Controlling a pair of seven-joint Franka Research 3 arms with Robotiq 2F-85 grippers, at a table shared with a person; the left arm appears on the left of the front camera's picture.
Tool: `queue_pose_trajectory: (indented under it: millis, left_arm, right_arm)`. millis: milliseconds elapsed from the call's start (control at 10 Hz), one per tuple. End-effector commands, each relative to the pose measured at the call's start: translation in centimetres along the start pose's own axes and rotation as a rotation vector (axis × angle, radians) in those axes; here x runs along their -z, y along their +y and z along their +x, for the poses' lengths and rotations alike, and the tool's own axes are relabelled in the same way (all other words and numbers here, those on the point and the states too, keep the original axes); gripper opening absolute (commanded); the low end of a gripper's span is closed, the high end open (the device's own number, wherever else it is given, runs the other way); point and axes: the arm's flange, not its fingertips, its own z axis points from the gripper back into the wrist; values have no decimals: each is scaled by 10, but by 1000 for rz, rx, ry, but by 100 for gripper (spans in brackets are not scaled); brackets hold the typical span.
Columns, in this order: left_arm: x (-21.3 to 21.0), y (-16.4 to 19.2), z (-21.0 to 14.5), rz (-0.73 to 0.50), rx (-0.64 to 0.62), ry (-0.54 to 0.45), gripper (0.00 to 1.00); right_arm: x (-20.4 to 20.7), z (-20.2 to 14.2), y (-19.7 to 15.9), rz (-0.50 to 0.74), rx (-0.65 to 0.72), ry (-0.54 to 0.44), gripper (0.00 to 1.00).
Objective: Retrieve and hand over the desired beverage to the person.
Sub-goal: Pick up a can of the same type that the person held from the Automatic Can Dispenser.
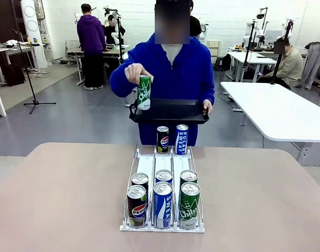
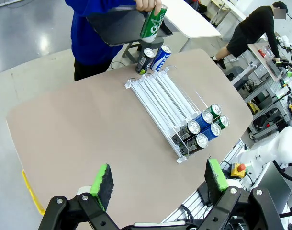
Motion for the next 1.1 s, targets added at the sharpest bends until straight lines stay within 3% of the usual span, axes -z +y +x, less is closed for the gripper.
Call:
queue_pose_trajectory:
  millis: [0,1000]
  left_arm:
    - [-1,1,1,-12,18,-5,100]
    - [-1,1,1,-12,18,-5,100]
  right_arm:
    - [0,5,-2,24,-14,-23,100]
    - [0,5,-2,24,-14,-23,100]
